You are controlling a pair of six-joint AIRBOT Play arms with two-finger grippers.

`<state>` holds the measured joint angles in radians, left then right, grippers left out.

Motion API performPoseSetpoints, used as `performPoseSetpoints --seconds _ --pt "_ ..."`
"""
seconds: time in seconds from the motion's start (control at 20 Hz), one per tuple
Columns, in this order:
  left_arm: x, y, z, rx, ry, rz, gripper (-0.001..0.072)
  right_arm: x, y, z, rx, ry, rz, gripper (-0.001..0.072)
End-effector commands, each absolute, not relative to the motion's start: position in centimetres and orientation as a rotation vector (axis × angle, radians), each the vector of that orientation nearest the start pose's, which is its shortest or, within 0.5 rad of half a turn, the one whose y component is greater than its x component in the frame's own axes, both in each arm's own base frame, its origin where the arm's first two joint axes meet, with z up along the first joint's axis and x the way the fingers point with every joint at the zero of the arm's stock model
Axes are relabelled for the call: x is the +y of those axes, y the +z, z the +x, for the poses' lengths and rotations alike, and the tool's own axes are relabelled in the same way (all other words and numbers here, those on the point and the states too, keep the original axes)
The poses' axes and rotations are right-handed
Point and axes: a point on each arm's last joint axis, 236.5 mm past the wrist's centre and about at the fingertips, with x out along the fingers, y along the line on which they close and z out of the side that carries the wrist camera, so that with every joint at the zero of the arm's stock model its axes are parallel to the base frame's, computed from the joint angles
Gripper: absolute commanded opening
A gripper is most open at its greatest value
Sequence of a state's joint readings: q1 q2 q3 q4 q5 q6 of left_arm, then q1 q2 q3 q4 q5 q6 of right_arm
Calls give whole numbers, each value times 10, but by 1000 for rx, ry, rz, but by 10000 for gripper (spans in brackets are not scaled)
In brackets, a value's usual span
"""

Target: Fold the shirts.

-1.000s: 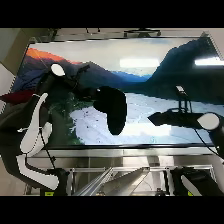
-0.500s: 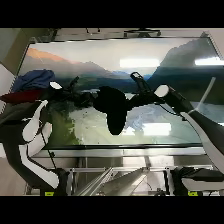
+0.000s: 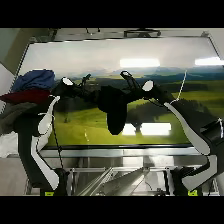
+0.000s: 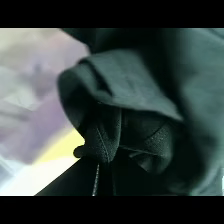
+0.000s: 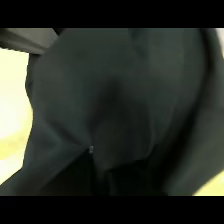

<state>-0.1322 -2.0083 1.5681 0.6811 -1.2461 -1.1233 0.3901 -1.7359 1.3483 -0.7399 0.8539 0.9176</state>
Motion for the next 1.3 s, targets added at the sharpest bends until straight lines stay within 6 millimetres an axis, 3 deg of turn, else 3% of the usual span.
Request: performPoseSetpoints --seconds 0.0,0.1,0.25,0.45,0.55,0.7,0.8,0.85,0.95,1.0,1.15,1.25 --pt "-243 -80 438 1456 -867 -466 0 319 -34 415 1069 943 100 26" --pt "-227 -68 439 1471 -823 -389 -1 305 -7 422 1023 938 86 25" --pt "-188 -37 437 1480 -721 -235 0 251 58 437 937 863 138 25" --pt "-160 66 434 1291 -690 -203 3 166 157 439 762 733 203 25" --pt "-152 127 414 1182 -695 -162 3 144 221 419 629 723 242 25" --pt "-145 219 370 970 -695 -85 4 125 312 367 404 690 203 25" --pt "-144 273 335 818 -690 -39 24 115 355 327 278 637 126 25" --pt "-143 293 319 758 -687 -20 24 109 366 312 243 600 80 25" --pt "-135 307 297 703 -650 13 23 95 362 298 271 510 69 25" --pt "-128 297 294 719 -619 21 24 88 348 299 329 474 86 26" --pt "-119 230 289 880 -574 -27 24 63 254 318 626 351 241 25" --pt "-122 174 289 1003 -574 -75 24 66 191 322 799 350 344 25"
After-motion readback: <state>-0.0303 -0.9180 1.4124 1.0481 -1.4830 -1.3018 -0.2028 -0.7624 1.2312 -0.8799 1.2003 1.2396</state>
